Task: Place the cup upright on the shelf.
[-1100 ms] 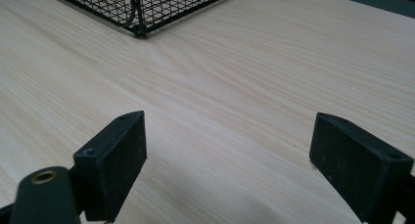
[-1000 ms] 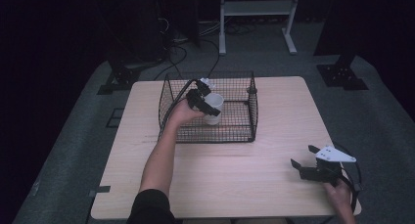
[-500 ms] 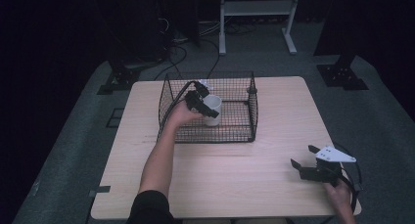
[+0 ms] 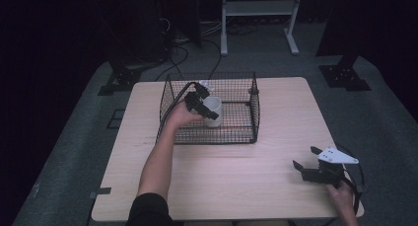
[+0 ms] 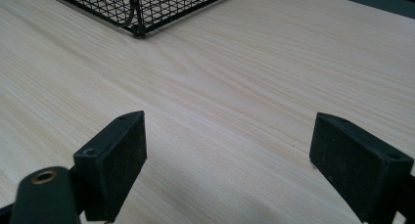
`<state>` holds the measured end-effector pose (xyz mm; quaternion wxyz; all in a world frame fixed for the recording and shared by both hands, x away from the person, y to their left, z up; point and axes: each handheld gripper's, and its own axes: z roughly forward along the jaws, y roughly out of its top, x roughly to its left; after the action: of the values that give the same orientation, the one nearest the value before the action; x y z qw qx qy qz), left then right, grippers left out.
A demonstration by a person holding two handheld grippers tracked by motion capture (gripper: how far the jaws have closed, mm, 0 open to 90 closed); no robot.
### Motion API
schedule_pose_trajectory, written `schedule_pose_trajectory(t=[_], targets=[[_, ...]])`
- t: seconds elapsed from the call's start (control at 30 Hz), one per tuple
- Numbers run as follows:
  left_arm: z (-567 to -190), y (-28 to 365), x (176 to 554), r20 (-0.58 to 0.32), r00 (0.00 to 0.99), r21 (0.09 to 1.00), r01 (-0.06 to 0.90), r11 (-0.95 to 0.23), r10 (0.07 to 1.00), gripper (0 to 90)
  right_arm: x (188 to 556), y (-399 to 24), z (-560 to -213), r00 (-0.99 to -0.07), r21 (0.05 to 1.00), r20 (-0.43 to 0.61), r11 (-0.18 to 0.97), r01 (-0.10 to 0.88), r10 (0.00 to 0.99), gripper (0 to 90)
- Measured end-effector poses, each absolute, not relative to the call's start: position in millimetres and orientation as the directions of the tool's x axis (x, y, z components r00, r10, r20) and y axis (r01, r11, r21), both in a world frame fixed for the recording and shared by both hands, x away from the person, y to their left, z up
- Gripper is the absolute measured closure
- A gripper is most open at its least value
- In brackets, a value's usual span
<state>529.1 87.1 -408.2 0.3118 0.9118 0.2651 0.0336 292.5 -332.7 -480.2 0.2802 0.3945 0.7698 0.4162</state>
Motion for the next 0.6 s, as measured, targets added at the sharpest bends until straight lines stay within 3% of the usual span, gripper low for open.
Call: schedule_pose_trajectory(t=[0.2,0.6], targets=[[-406.9,88.1,528.5,-0.106,0.857,0.589,0.462,-0.663,0.504,19.6,292.4,-332.6,-480.2,-0.530,0.862,-0.103,0.341,0.374,0.842,13.1],[-389.5,94.8,521.7,-0.098,0.858,0.640,0.442,-0.628,0.504,8.9,292.7,-332.2,-480.3,-0.530,0.860,-0.105,0.344,0.376,0.842,13.1]])
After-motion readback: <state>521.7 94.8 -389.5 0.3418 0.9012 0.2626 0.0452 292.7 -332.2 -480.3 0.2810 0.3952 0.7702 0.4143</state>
